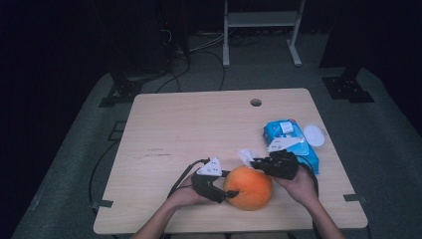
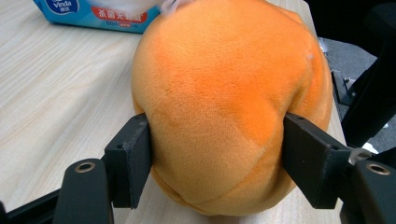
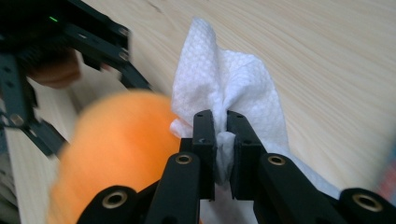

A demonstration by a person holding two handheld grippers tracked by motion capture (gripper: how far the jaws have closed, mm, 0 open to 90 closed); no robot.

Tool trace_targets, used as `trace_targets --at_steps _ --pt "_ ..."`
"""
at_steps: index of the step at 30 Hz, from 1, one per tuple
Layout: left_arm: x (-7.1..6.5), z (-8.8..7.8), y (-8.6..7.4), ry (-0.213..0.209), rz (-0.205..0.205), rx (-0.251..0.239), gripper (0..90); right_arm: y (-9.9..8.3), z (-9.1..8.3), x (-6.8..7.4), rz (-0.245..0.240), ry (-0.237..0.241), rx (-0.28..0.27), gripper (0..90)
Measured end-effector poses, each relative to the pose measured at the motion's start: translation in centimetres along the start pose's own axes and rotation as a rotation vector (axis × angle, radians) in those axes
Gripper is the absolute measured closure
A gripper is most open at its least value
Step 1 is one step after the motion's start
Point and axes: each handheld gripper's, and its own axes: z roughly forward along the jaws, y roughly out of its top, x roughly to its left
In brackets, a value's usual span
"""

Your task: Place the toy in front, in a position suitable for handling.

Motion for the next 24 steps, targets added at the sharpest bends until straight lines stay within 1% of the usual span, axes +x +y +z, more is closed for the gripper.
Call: trace_targets --at_steps 2,4,5,7,8,10,11,14,17,19,20,21,22,23,24 --pt "0.1 0.0 -0.1 -0.002 -0.005 -0.003 29.8 -0.9 -0.6 -0.6 0.026 -0.017 0.000 82.1" --pt "0.1 0.0 -0.1 -0.003 -0.011 -0.005 29.8 -2.2 -1.4 -1.1 0.066 -0.014 -0.005 82.1" --pt "0.2 0.0 -0.2 -0.002 -0.013 -0.003 29.8 -2.8 -1.8 -1.3 0.076 -0.016 -0.004 82.1" --pt "0.3 0.0 -0.3 -0.005 -0.021 -0.006 29.8 -3.8 -2.4 -1.2 0.081 -0.016 0.004 82.1" --pt "0.4 0.0 -0.3 -0.006 -0.022 -0.006 29.7 -4.3 -2.7 -1.0 0.083 -0.008 -0.002 82.1" --pt "0.4 0.0 -0.3 -0.007 -0.029 -0.006 29.8 -4.9 -3.1 -0.4 0.086 0.007 -0.007 82.2" --pt "0.4 0.0 -0.3 -0.006 -0.030 -0.006 29.7 -5.1 -3.4 0.2 0.066 0.013 -0.013 82.2" --pt "0.5 -0.1 -0.4 -0.003 -0.038 -0.003 29.7 -4.9 -3.6 1.4 0.041 0.026 -0.022 82.2" --pt "0.6 -0.1 -0.5 -0.002 -0.051 -0.007 29.7 -4.0 -3.8 3.2 -0.007 0.063 -0.045 82.2" --pt "0.7 0.0 -0.5 -0.002 -0.056 -0.006 29.4 -3.4 -3.5 4.2 -0.043 0.074 -0.043 82.1" --pt "0.7 0.0 -0.4 0.000 -0.057 -0.008 29.1 -3.1 -3.3 4.5 -0.060 0.071 -0.039 82.1" --pt "0.7 -0.1 -0.4 0.002 -0.060 -0.008 28.4 -2.8 -3.0 4.8 -0.085 0.059 -0.030 82.0" --pt "0.8 -0.1 -0.4 0.005 -0.067 -0.019 27.6 -2.6 -2.7 4.8 -0.100 0.046 -0.019 82.1" --pt "0.9 -0.3 -0.4 0.008 -0.073 -0.031 26.1 -2.5 -2.4 4.6 -0.099 0.039 -0.017 82.1" --pt "0.9 -0.4 -0.4 0.014 -0.068 -0.047 24.7 -2.5 -2.2 4.2 -0.086 0.041 -0.022 82.1"
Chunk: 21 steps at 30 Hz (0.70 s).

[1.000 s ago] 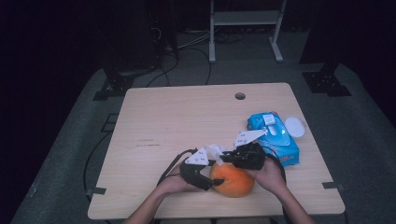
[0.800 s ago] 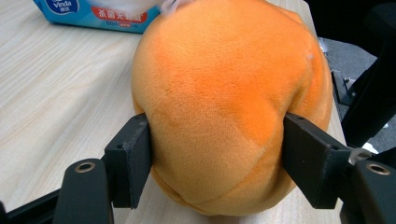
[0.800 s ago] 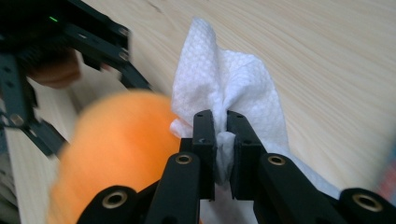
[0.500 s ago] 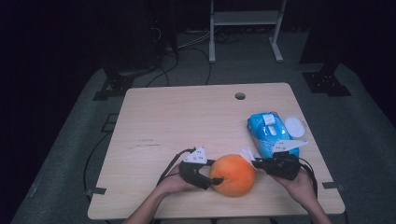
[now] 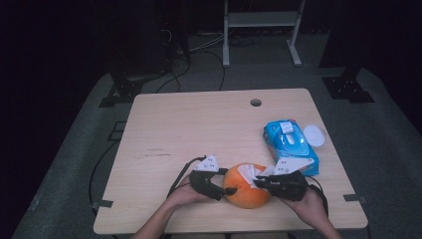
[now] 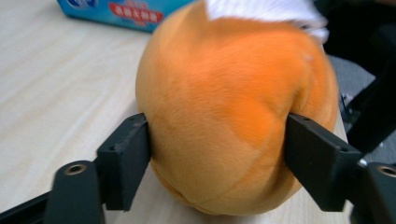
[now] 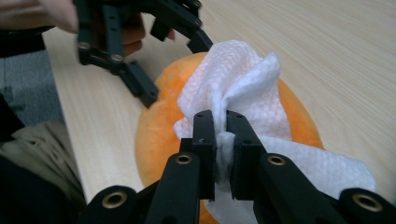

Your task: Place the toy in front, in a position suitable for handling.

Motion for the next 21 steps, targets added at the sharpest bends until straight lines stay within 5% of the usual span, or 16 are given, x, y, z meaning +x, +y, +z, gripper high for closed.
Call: trace_targets --at_steps 4,9,13,21 --pt "-0.1 -0.6 0.6 0.023 0.053 -0.064 20.2 -0.3 0.4 -1.5 0.036 -0.012 -0.012 82.1" --pt "-0.5 0.4 0.3 0.036 0.082 -0.022 24.1 0.0 0.7 -2.6 0.058 -0.026 -0.014 82.1" --pt "-0.6 0.4 0.4 0.049 0.089 -0.019 27.0 1.6 1.1 -1.3 -0.006 -0.020 -0.015 82.2" --pt "-1.0 0.5 0.6 0.055 0.117 -0.010 27.9 5.1 4.9 1.4 -0.116 0.054 0.087 82.2"
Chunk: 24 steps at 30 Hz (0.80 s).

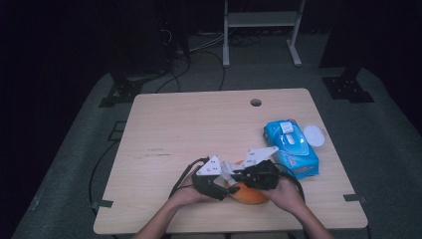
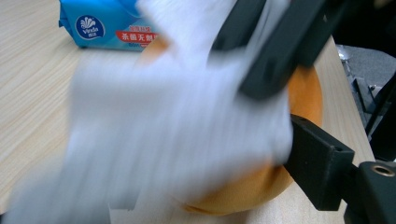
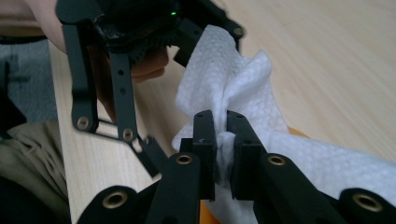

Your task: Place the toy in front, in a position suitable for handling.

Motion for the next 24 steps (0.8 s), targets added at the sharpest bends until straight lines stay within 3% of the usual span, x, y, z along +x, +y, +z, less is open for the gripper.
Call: trace_targets --at_steps 3,6,16,20,24 --pt "0.2 -0.1 -0.2 0.000 -0.015 0.012 27.8 0.7 1.5 0.1 -0.018 0.015 0.044 82.2" --pt "0.4 0.0 -0.3 -0.004 -0.031 0.006 28.2 1.0 1.6 -0.3 0.002 0.010 0.051 82.3" --pt "0.2 0.1 -0.3 -0.006 -0.032 0.014 28.7 0.1 -1.0 -2.1 0.053 -0.069 0.003 82.0" --pt "0.3 0.1 -0.5 -0.013 -0.027 0.019 28.6 -0.9 -2.2 -2.9 0.085 -0.100 -0.015 82.0" --pt "0.4 0.1 -0.6 -0.026 -0.045 0.010 28.0 -2.4 -3.2 -3.6 0.136 -0.103 -0.033 81.9"
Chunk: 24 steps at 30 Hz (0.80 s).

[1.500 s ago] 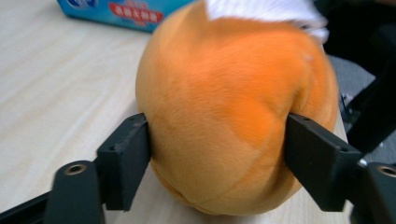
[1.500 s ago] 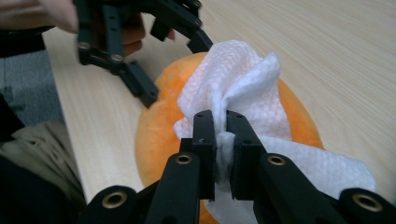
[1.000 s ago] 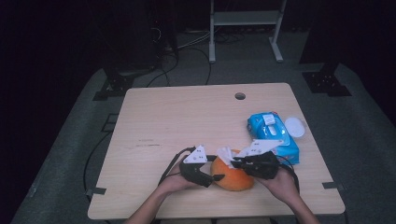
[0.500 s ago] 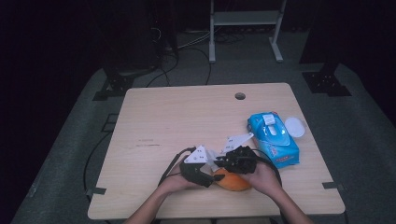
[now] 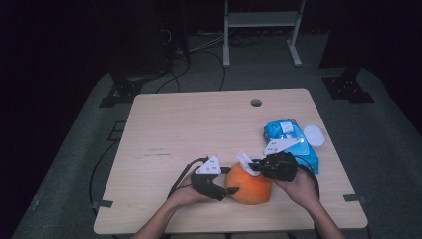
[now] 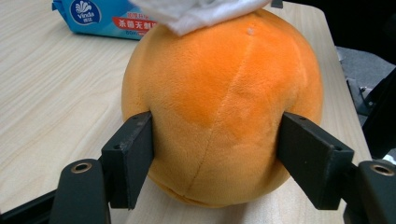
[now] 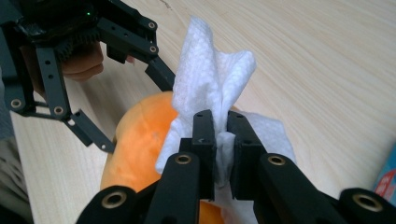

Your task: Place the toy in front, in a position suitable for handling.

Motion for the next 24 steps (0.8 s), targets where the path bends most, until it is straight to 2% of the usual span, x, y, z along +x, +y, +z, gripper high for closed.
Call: trace_targets --at_steps 3,6,8,9,11,13,15,17,19,22,24 --pt "0.1 -0.3 0.3 -0.023 -0.017 -0.005 25.3 -0.6 -0.2 -0.2 0.025 0.016 -0.018 82.0" --pt "0.5 -0.8 0.9 -0.056 -0.070 -0.046 19.2 -1.3 -0.4 0.1 0.026 0.036 -0.041 81.9" --pt "0.7 -0.9 1.2 -0.061 -0.106 -0.076 18.9 -1.7 -0.3 0.7 0.031 0.075 -0.055 81.9" --pt "0.7 -0.8 1.2 -0.064 -0.117 -0.074 19.1 -1.8 -0.2 1.1 0.023 0.081 -0.056 82.0" --pt "0.6 -0.3 1.0 -0.061 -0.118 -0.036 21.0 -2.0 -0.2 1.7 0.012 0.085 -0.058 82.0" --pt "0.5 -0.1 0.7 -0.064 -0.122 -0.036 23.0 -1.9 -0.5 2.0 -0.004 0.077 -0.060 81.9" --pt "0.6 -0.1 0.7 -0.061 -0.126 -0.032 23.3 -1.8 -0.8 1.6 0.016 0.068 -0.080 81.9" --pt "0.6 -0.1 0.7 -0.060 -0.126 -0.035 23.3 -1.5 -1.2 0.9 0.030 0.040 -0.104 81.7" --pt "0.6 -0.1 0.6 -0.062 -0.128 -0.035 23.3 -1.5 -1.3 -0.1 0.058 0.031 -0.122 81.7" --pt "0.8 -0.3 0.7 -0.073 -0.132 -0.031 21.6 -2.1 -0.6 -0.5 0.080 0.042 -0.087 81.8" --pt "0.9 -0.5 0.8 -0.092 -0.150 -0.029 16.4 -2.7 -0.3 -0.1 0.074 0.054 -0.087 82.0"
